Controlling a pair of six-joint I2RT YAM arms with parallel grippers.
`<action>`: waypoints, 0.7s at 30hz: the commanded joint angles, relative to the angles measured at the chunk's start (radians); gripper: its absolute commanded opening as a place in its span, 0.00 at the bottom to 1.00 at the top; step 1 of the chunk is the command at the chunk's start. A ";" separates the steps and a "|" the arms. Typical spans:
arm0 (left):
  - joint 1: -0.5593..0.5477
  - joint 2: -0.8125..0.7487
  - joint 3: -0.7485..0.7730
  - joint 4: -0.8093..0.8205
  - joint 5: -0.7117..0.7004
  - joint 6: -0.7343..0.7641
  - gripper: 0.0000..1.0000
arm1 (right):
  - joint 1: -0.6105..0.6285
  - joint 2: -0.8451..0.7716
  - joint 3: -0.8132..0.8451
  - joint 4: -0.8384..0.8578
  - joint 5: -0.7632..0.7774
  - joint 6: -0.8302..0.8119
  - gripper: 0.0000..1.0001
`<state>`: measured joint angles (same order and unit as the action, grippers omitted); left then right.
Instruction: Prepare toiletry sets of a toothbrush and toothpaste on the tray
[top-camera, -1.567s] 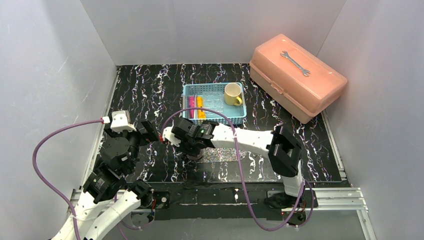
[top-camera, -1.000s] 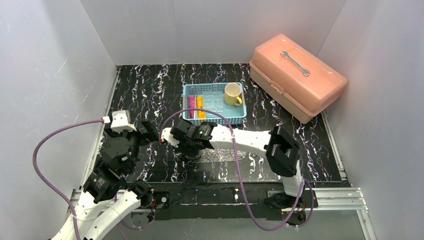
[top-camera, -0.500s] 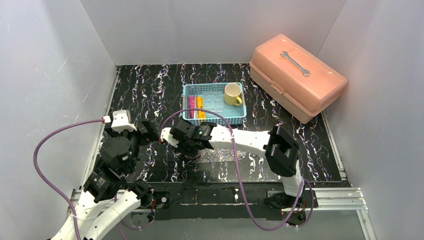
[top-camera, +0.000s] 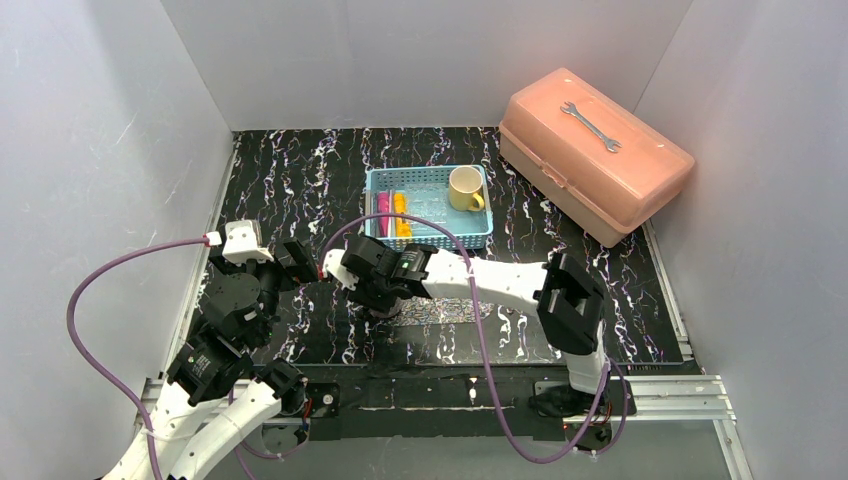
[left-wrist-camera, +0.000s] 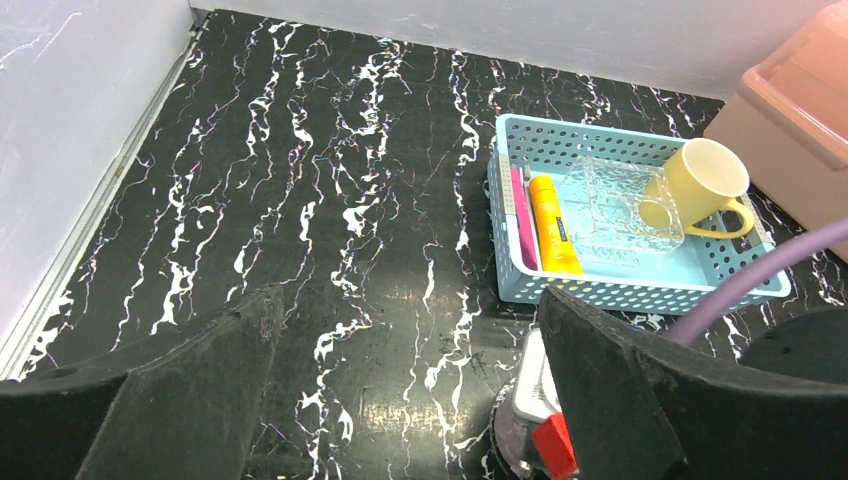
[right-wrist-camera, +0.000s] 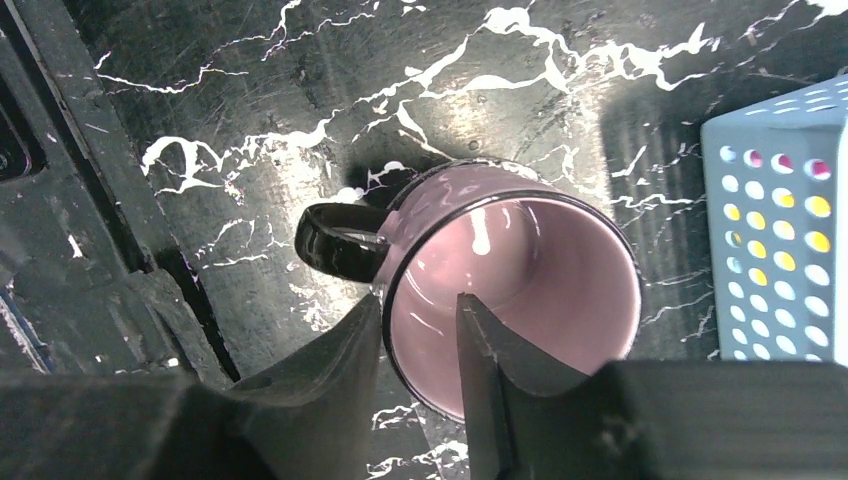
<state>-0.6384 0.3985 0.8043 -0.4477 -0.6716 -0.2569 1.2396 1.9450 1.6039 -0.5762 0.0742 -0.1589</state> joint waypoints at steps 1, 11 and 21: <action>0.004 0.003 -0.002 0.025 -0.018 0.005 0.99 | 0.008 -0.111 -0.025 0.058 0.062 0.015 0.45; 0.004 0.030 0.000 0.024 0.024 0.008 0.99 | 0.002 -0.262 -0.113 0.093 0.245 0.035 0.51; 0.004 0.178 0.037 0.023 0.189 0.018 0.99 | -0.068 -0.445 -0.237 0.052 0.406 0.148 0.50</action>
<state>-0.6376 0.5148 0.8047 -0.4450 -0.5747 -0.2520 1.2102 1.5894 1.4048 -0.5190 0.3771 -0.0795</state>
